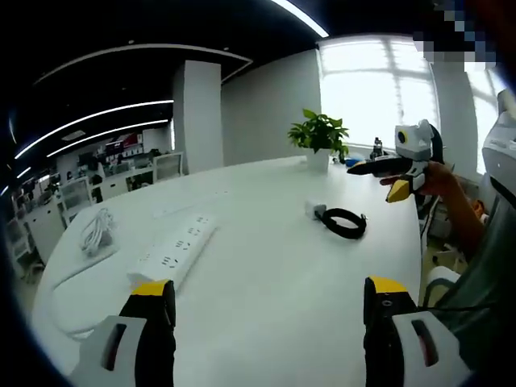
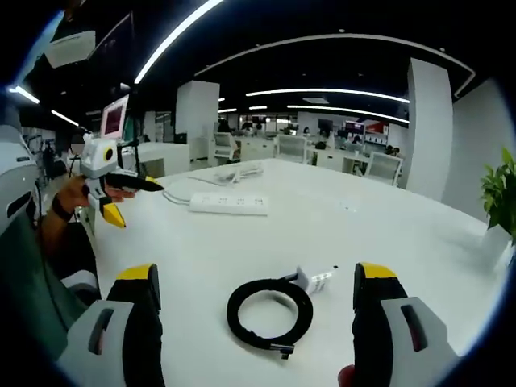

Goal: Straighten the power strip on the desk, plug the charger into it

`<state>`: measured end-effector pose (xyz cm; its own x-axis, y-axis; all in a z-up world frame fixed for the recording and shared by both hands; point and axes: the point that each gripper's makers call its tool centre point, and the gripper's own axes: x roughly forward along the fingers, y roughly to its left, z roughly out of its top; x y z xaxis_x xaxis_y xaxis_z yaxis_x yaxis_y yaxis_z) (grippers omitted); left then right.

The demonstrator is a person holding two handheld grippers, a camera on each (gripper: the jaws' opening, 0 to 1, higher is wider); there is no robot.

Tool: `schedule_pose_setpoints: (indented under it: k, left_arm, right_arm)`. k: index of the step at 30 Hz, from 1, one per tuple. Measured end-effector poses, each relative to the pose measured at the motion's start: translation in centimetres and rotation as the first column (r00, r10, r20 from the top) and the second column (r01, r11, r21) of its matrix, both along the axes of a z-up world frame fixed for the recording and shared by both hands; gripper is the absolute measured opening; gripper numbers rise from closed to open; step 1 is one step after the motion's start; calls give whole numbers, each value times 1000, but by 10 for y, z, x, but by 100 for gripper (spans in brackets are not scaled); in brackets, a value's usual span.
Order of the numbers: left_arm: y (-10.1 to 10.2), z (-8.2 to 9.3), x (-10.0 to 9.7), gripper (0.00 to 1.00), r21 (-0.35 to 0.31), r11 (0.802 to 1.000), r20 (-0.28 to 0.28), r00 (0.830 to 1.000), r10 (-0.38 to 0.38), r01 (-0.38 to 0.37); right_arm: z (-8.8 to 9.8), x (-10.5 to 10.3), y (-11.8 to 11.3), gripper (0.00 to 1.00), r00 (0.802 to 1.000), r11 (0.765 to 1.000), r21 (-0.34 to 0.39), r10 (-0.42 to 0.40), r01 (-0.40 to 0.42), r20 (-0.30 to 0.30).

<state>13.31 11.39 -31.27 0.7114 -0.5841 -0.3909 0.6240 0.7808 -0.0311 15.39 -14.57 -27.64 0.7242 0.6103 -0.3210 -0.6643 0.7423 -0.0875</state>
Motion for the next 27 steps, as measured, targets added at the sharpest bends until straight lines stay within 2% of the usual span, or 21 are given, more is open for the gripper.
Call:
schedule_pose_setpoints:
  k: [18, 23, 27]
  left_arm:
    - [1, 2, 5, 99, 6, 1000, 2, 1000, 0, 0]
    - [7, 1, 6, 99, 34, 999, -11, 999, 32, -31]
    - [8, 2, 6, 99, 41, 999, -9, 1000, 29, -29]
  right_arm:
    - [-9, -4, 3, 99, 1000, 999, -31, 12, -13, -24]
    - [-8, -4, 2, 99, 1000, 999, -30, 14, -15, -21]
    - [-7, -6, 1, 98, 1000, 1000, -20, 14, -15, -15]
